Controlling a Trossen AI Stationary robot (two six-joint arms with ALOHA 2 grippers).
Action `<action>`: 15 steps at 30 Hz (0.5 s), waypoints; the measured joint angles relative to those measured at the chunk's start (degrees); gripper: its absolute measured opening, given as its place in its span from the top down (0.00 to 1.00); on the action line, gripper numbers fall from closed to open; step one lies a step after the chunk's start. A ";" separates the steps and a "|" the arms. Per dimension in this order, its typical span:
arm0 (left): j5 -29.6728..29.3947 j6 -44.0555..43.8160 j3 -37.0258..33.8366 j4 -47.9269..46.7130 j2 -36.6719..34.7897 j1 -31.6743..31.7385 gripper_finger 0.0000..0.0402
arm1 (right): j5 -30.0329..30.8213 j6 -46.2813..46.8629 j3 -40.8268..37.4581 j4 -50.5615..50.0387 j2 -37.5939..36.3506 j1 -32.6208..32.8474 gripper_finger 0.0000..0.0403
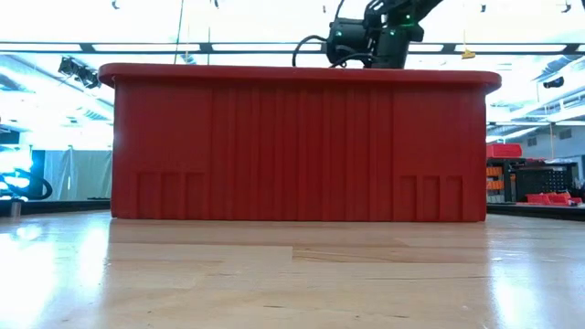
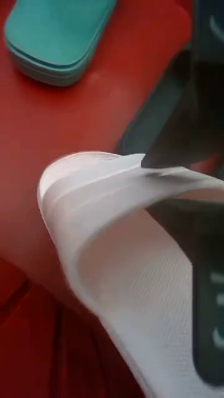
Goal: Pick and place slides into bin
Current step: Put the left pink slide into the container, then put the pink slide into the container
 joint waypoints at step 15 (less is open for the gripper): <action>-0.26 -1.99 0.00 0.17 0.00 1.14 0.57 | 9.24 1.30 7.16 0.83 -0.40 3.66 0.54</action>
